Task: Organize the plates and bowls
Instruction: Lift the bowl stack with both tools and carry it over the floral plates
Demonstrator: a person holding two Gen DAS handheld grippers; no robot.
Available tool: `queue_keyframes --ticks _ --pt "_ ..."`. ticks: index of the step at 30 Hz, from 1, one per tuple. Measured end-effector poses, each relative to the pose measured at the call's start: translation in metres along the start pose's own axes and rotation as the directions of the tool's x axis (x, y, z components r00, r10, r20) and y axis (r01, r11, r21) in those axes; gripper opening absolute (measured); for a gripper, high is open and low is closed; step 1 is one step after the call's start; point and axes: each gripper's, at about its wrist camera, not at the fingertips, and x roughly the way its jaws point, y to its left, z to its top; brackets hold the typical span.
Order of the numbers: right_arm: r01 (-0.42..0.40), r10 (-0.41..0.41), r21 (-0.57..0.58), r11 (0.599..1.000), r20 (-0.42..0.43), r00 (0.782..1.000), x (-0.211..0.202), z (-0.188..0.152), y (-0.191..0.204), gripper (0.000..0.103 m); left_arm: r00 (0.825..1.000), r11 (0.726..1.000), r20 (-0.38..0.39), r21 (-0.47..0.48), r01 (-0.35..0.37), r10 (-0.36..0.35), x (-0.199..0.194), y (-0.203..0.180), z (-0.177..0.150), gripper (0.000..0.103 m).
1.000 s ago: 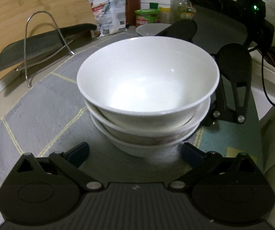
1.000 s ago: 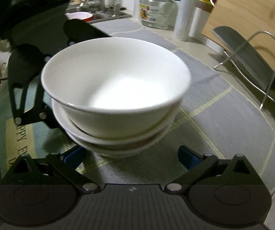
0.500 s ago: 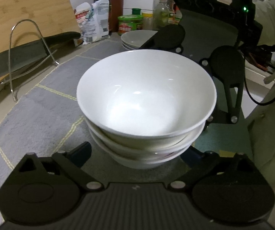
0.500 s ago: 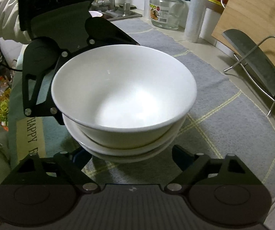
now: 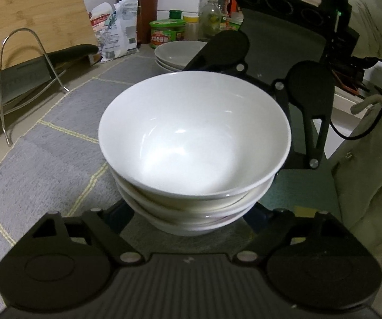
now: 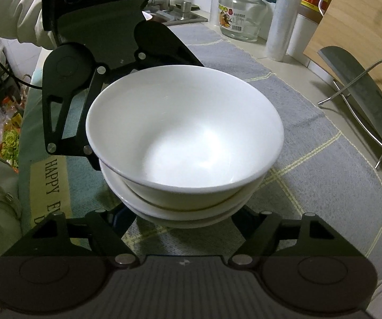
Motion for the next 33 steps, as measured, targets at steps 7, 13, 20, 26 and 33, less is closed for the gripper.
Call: queue_keyframes --ticks 7,13,20,26,33 --pt "0.0 0.0 0.002 1.0 -0.004 1.0 0.0 0.001 0.0 0.081 1.0 1.0 -0.006 0.004 -0.001 0.001 0.0 0.0 0.001 0.087" --pt "0.0 0.0 0.006 1.0 -0.004 1.0 0.0 0.001 0.0 0.081 1.0 1.0 -0.01 0.002 -0.013 0.013 0.0 -0.002 0.002 0.087" --pt "-0.019 0.019 0.005 1.0 -0.007 1.0 -0.004 0.0 0.0 0.081 0.999 0.999 -0.026 -0.002 -0.034 0.034 -0.002 -0.011 0.006 0.087" --pt "-0.043 0.043 -0.01 0.999 -0.002 0.999 -0.018 -0.004 -0.001 0.081 0.998 0.998 -0.027 -0.011 -0.059 0.058 -0.004 -0.024 0.017 0.087" --pt "-0.041 0.041 -0.044 0.998 0.003 0.999 -0.045 -0.014 -0.006 0.081 0.996 0.996 -0.013 -0.01 -0.09 0.09 0.0 -0.04 0.042 0.087"
